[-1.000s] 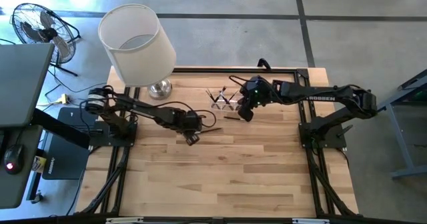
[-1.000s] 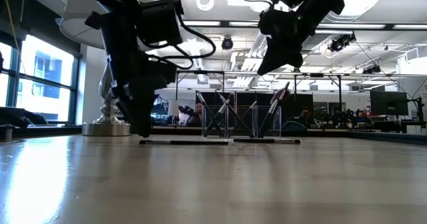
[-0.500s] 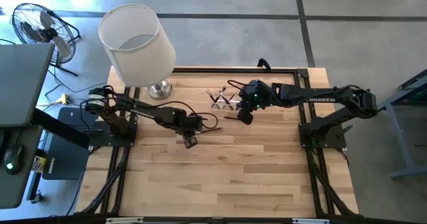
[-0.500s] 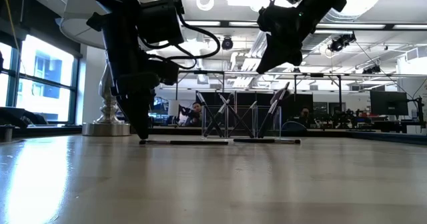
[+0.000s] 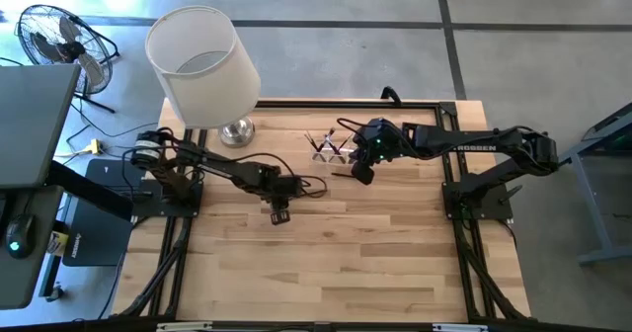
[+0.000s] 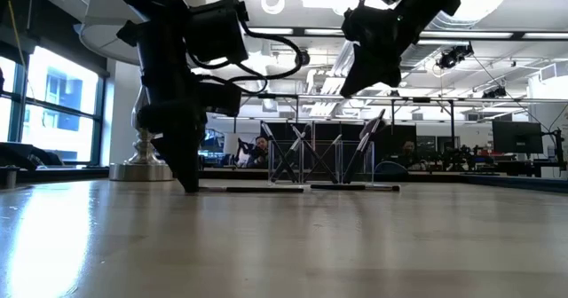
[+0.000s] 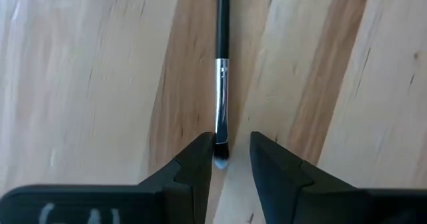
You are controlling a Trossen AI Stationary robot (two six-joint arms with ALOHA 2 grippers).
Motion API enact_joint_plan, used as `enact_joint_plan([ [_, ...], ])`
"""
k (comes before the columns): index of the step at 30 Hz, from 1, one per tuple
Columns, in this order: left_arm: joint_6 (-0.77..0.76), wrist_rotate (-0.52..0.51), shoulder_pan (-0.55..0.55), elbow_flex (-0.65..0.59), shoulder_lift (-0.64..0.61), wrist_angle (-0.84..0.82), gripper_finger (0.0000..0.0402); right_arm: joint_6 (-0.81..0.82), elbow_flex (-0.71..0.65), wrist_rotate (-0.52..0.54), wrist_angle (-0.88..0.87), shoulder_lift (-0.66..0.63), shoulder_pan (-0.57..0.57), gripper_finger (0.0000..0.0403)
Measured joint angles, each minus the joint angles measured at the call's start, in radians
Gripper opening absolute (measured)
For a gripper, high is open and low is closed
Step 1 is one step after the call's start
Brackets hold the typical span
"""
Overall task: Put items in baskets/containers
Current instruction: Put the eyeshadow brush into the transparent organizer
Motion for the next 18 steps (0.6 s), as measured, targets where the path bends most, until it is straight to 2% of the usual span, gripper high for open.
enact_joint_plan([
  [3,0.057,0.01,0.0,0.0,0.011,-0.004,0.008,0.0,0.0,-0.015,0.01,0.0,0.0,0.0001],
  [7,0.074,0.033,0.001,0.0,0.014,-0.011,0.0013,0.0,0.0,-0.051,0.019,0.0,0.0,0.0006],
  [13,0.071,0.09,0.005,-0.002,0.008,-0.015,0.0004,-0.039,0.0,-0.067,-0.021,0.029,0.057,0.0012],
  [18,0.043,0.168,0.007,0.0,0.007,-0.016,0.0002,-0.043,0.0,0.046,-0.028,0.086,0.194,0.0002],
])
